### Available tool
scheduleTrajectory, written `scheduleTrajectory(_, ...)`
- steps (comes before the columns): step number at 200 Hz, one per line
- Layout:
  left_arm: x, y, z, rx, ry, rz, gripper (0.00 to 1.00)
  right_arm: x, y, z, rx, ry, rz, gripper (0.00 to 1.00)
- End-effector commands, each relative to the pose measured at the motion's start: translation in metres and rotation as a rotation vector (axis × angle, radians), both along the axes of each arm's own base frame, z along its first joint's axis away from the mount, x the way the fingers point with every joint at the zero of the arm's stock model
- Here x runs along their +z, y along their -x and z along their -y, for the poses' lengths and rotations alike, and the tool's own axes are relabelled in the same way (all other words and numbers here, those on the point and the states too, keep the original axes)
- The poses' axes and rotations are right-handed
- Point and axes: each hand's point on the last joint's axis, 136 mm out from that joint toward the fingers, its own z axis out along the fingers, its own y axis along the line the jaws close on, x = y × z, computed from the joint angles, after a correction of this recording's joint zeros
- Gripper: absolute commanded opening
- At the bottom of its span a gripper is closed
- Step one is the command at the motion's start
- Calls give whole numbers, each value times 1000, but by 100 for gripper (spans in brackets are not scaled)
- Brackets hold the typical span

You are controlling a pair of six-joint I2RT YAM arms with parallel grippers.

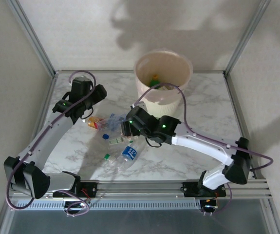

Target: Put the plastic bottles in the bin

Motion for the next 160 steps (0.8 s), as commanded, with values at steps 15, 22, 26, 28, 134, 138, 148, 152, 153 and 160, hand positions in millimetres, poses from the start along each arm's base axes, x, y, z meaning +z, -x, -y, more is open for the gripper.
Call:
scheduleTrajectory(15,-15,11,-6,0,40,-46,76,-20,-10,-11,-57,97,-22,90)
scheduleTrajectory(22,-18,12,-7,2,50,-48,76,-29,-12,-13,-71,128,-40,90)
scheduleTrajectory(26,-19,12,-7,-2,57,-47,76,-33,-13,-15,-77,143,-46,90)
scheduleTrajectory(28,-19,12,-6,-3,60,-48,76,-35,-14,-15,-83,151,-50,90)
scheduleTrajectory(134,-28,9,-15,-29,66,-65,74,-98,-37,-42,-215,351,-138,91)
scheduleTrajectory(138,-29,9,-15,-31,66,-67,74,-100,-37,-41,-219,358,-140,91)
scheduleTrajectory(148,-29,9,-15,-32,66,-69,73,-103,-38,-39,-228,373,-148,91)
scheduleTrajectory(152,-29,8,-15,-33,67,-68,73,-105,-38,-38,-230,379,-150,91)
scheduleTrajectory(153,-29,8,-14,-34,67,-68,73,-105,-38,-37,-231,381,-150,91)
scheduleTrajectory(160,-31,8,-14,-35,66,-71,73,-108,-38,-36,-234,386,-152,91)
